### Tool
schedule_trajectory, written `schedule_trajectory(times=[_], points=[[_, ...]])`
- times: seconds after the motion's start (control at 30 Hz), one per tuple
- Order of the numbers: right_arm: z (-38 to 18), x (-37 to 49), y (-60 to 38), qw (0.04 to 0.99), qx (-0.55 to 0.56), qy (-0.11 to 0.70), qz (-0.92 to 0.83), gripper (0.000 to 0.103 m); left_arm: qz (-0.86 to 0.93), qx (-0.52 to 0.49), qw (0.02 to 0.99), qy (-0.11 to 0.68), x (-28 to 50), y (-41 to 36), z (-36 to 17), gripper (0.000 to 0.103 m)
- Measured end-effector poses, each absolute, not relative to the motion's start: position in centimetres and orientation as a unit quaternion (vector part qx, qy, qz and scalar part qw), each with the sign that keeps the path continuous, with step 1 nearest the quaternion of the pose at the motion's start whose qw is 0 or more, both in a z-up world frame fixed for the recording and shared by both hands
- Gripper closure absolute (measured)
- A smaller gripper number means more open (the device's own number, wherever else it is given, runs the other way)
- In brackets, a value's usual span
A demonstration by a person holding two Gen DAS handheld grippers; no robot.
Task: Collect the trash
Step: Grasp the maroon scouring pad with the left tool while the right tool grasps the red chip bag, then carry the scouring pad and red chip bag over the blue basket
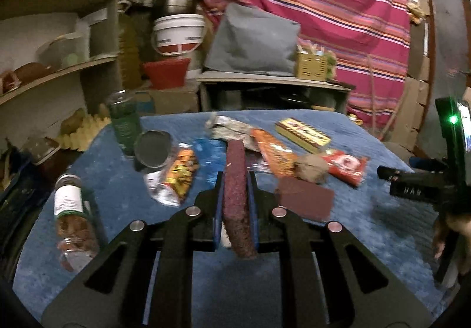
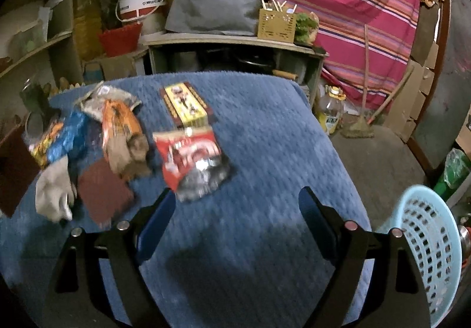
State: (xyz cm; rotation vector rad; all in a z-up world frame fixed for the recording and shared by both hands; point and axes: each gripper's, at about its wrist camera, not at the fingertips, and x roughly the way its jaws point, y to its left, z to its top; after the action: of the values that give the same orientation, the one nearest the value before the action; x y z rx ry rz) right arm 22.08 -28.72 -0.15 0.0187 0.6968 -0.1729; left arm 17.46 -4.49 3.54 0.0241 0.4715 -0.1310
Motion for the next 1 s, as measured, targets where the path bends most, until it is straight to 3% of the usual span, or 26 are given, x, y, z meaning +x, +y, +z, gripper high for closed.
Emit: schedule_trajectory(times=[0.33, 0.4, 0.47, 0.5, 0.7, 0.8, 1.0], points=[[-2.7, 28.3, -28.6, 0.917, 0.028, 0.388, -0.089, 0.022, -0.044, 0.009, 0.968, 0.247, 19.5, -3.0, 2.5, 0.09], [-3.7, 28.4, -28.7, 0.912, 0.042, 0.401, -0.076, 0.035, -0.046, 0.011, 0.968, 0.246, 19.5, -3.0, 2.4, 0.09], [-4.0, 28.2, -28.5, 0.912, 0.046, 0.403, -0.064, 0.041, -0.046, 0.012, 0.968, 0.248, 19.6, -3.1, 2.3, 0.09], [-4.0, 28.1, -28.4, 0.913, 0.045, 0.4, -0.061, 0.051, -0.045, 0.012, 0.967, 0.25, 19.7, -3.1, 2.2, 0.09], [-4.0, 27.6, -28.0, 0.914, 0.051, 0.401, -0.034, 0.087, -0.036, 0.018, 0.968, 0.25, 19.8, -3.3, 2.0, 0.09], [-3.9, 27.1, -28.4, 0.916, 0.063, 0.395, -0.027, 0.095, -0.032, 0.019, 0.968, 0.246, 19.6, -3.3, 2.1, 0.09], [-2.4, 24.3, -30.6, 0.925, 0.091, 0.366, -0.034, 0.096, -0.031, 0.02, 0.97, 0.24, 18.4, -3.8, 3.0, 0.09]])
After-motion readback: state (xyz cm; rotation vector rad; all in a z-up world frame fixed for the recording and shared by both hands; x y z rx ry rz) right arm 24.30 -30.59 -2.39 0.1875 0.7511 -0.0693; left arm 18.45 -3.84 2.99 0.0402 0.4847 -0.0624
